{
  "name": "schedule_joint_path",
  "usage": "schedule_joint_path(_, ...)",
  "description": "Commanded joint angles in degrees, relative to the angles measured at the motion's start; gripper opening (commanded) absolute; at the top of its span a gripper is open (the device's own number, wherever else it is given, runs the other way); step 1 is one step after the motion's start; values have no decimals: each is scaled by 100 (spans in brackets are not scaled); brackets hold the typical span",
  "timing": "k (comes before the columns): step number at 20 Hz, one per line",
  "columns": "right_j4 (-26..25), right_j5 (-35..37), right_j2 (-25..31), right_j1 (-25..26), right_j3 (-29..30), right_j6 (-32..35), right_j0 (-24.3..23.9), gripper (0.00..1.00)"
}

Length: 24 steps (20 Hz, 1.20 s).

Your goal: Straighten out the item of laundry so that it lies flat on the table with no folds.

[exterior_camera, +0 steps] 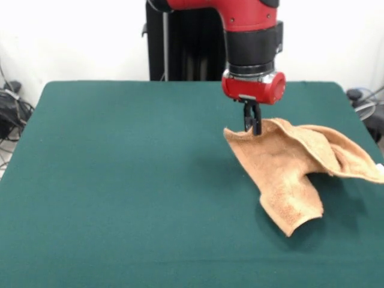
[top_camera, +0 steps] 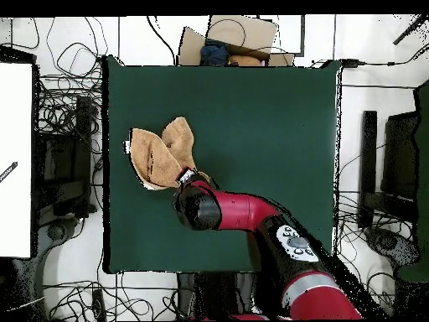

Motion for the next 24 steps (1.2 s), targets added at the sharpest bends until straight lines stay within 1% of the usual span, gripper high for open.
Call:
schedule_joint_path(1, -320, 205, 575, 170, 186, 50, -204, 0)
schedule_joint_path(5, -491, 41, 680, 345, 211, 6, -365, 0)
schedule_joint_path(8, -718, -157, 777, 615, 180, -40, -544, 0)
schedule_joint_path(11, -879, -242, 772, 700, 194, -32, -615, 0)
schedule_joint_path(15, -953, -136, 802, 523, 321, 67, -663, 0)
schedule_joint_path(24, -750, 339, 1182, -79, 625, 125, -858, 0)
